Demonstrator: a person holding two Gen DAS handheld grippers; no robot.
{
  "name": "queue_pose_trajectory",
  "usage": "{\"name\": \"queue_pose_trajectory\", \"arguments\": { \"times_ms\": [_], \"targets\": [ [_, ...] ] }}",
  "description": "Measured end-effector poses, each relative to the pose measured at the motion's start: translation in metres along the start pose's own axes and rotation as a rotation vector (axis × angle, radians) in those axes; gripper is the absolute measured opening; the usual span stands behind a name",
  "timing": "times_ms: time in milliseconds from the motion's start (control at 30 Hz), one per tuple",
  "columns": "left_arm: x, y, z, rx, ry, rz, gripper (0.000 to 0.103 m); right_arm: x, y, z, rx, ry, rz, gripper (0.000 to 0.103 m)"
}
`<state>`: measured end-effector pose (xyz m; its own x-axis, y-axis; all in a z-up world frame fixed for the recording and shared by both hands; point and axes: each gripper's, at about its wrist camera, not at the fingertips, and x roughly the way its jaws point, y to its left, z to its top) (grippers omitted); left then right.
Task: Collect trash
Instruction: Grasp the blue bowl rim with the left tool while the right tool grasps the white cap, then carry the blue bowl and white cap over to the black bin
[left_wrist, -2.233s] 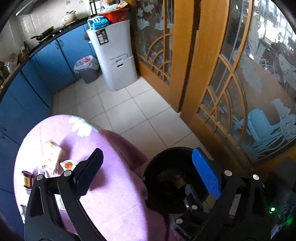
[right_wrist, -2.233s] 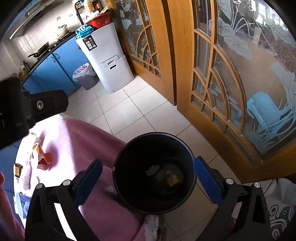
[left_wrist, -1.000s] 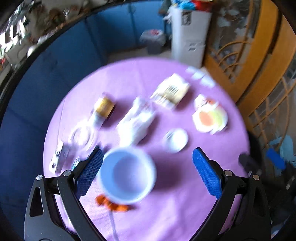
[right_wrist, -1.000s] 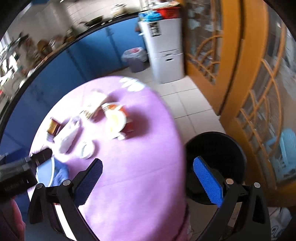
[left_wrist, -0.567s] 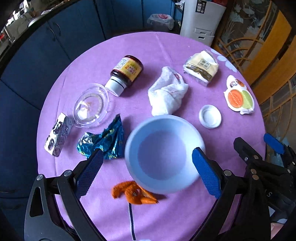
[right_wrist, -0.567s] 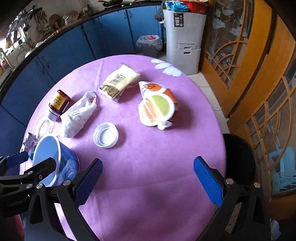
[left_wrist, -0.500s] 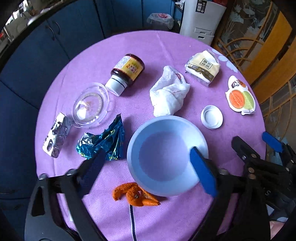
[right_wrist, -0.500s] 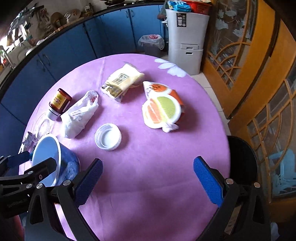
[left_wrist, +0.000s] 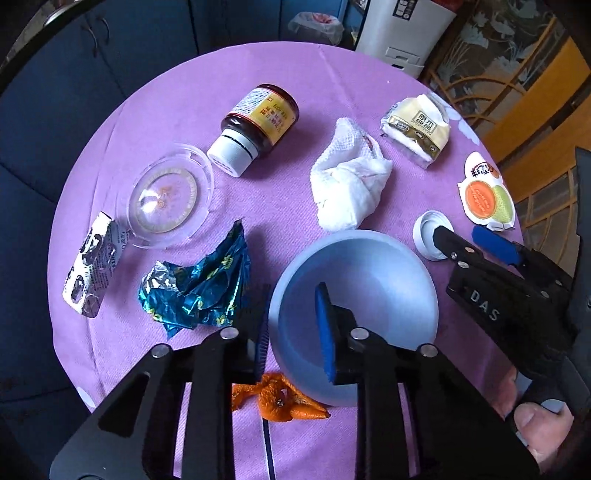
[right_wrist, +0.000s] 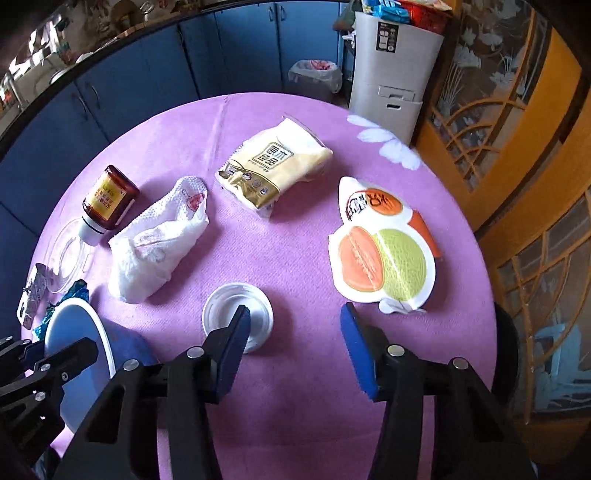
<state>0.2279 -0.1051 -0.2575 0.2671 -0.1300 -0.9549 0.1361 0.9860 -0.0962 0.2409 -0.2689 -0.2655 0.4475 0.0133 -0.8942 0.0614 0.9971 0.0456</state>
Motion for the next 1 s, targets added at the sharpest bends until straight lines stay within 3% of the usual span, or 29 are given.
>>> {"name": "queue_pose_trajectory", "arguments": {
  "times_ms": [33,67,100,167,300,600,1000],
  "targets": [
    [0.0,0.0,0.0,-0.004,0.001,0.001,0.015,0.0,0.001,0.0,-0.008,-0.007,-0.004,0.041],
    [0.001,0.002,0.0,-0.012,0.0,-0.001,0.013,-0.001,0.003,0.0,-0.015,-0.011,0.003,0.026],
    [0.002,0.003,0.001,-0.021,0.001,-0.007,0.011,-0.001,0.005,-0.001,-0.019,-0.006,0.029,0.018],
    [0.002,0.007,0.001,-0.04,0.002,-0.016,0.009,-0.002,0.01,-0.001,-0.043,-0.005,0.035,0.008],
    [-0.004,0.008,0.001,-0.045,-0.021,-0.034,0.006,-0.006,0.009,-0.005,-0.019,-0.013,0.082,0.008],
    [-0.033,-0.003,0.0,-0.01,-0.095,-0.037,0.006,-0.03,-0.006,-0.008,0.015,-0.067,0.049,0.007],
    [-0.033,-0.06,0.009,0.091,-0.134,-0.03,0.006,-0.061,-0.057,-0.024,0.113,-0.11,-0.009,0.008]
  ]
}}
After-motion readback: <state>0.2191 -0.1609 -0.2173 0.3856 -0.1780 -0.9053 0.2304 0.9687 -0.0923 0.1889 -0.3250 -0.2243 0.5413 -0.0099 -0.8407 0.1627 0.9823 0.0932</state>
